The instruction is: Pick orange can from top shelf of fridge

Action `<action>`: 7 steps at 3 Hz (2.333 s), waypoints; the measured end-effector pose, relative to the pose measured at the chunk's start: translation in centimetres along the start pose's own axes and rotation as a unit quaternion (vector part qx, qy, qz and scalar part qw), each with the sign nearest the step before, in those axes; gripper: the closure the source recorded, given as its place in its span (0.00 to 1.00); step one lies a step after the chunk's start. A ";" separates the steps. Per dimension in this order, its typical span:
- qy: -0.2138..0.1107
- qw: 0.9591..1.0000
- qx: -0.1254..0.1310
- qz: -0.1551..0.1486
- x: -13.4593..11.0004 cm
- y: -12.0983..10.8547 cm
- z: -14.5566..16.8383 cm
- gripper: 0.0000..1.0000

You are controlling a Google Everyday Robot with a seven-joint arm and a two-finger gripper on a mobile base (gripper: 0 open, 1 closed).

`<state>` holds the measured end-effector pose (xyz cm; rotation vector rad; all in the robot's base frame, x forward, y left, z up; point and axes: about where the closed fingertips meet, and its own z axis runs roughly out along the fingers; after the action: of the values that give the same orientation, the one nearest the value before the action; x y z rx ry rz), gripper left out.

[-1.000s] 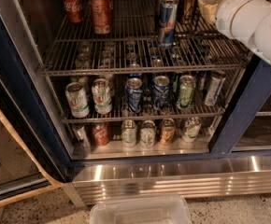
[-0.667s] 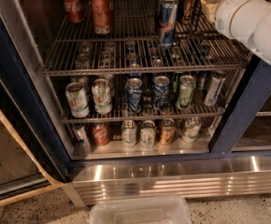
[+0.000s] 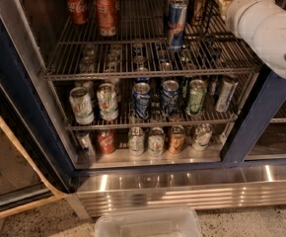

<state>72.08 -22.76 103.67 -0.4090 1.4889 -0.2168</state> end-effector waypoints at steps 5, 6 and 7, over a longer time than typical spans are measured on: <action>0.081 0.995 -0.060 0.023 2.8 2.1 9.0 1.00; 0.080 0.995 -0.055 0.022 2.7 2.2 8.9 0.81; 0.071 0.996 -0.053 0.022 2.4 2.7 9.7 0.59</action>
Offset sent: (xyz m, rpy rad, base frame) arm 0.0621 -0.0097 -0.0370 0.0108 0.2379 0.0298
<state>81.59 -19.90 100.71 -0.4542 1.6526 -0.1343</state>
